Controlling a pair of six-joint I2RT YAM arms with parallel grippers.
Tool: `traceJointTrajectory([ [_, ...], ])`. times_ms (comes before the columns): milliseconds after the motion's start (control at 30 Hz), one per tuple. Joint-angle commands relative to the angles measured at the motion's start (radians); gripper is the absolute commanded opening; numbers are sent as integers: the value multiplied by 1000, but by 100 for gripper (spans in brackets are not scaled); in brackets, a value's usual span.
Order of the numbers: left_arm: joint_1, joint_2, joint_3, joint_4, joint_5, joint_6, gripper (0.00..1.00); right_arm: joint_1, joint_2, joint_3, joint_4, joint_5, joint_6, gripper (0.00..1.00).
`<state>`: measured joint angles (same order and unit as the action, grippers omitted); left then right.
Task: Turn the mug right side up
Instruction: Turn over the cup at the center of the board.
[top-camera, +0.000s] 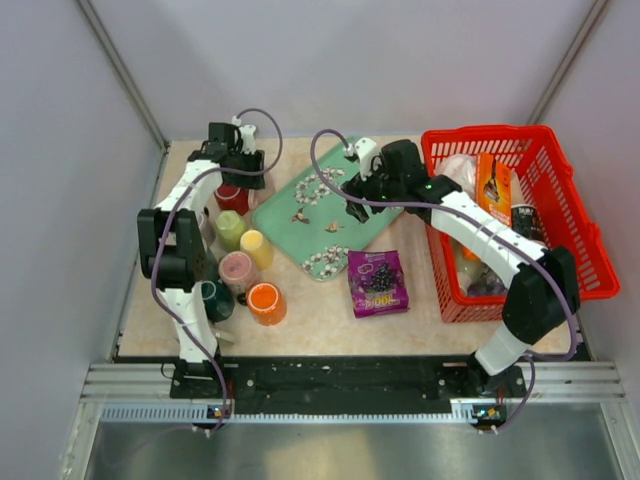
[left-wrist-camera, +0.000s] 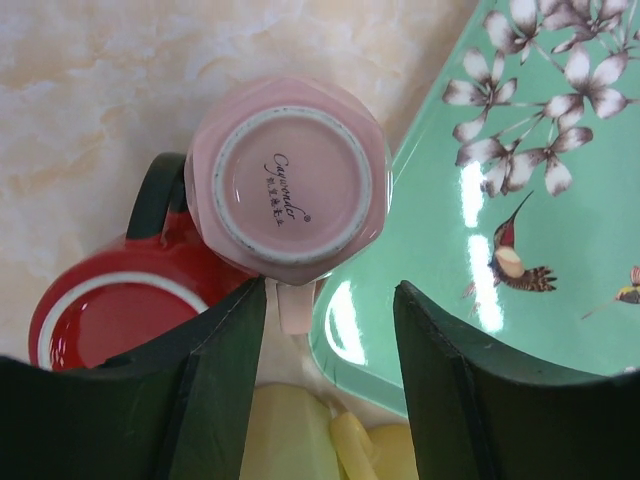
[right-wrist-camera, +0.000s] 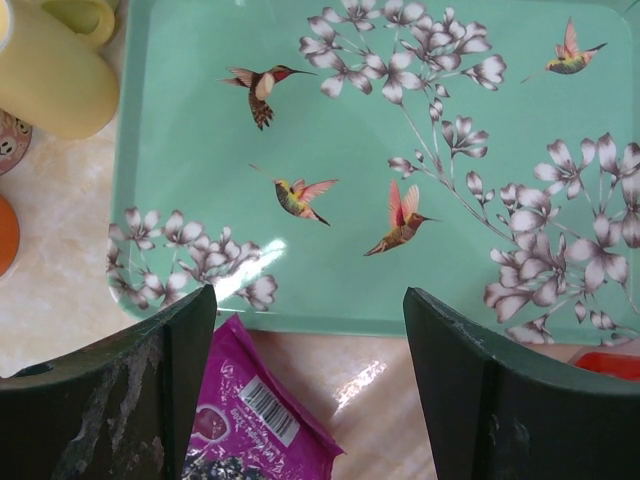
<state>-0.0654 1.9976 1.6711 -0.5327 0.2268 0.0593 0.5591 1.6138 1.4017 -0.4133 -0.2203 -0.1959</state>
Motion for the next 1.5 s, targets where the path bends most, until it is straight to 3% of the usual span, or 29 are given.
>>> traceJointTrajectory([
  [0,-28,32,75,43,16,13,59,-8,-60,5,1,15,12,75],
  [133,-42,50,91,68,51,14,62,-10,-66,-3,-2,19,6,75],
  [433,-47,-7,42,23,-170,-56,71,-19,-74,-18,-5,16,1,75],
  [533,-47,15,33,40,-184,-82,69,-27,-72,-6,-31,13,-26,75],
  [800,-47,116,73,76,-196,-21,58,-60,-68,59,-99,7,-36,72],
  [967,-47,144,79,86,-185,-4,45,-62,-69,56,-99,12,-30,72],
  [1167,-47,145,87,85,-187,-4,3,-62,-65,54,-96,10,-28,72],
  [1200,-45,135,90,85,-194,-3,0,-64,-65,54,-96,7,-25,71],
  [1467,-10,-11,108,131,-144,-10,0,-83,-43,94,-30,-100,-19,67],
])
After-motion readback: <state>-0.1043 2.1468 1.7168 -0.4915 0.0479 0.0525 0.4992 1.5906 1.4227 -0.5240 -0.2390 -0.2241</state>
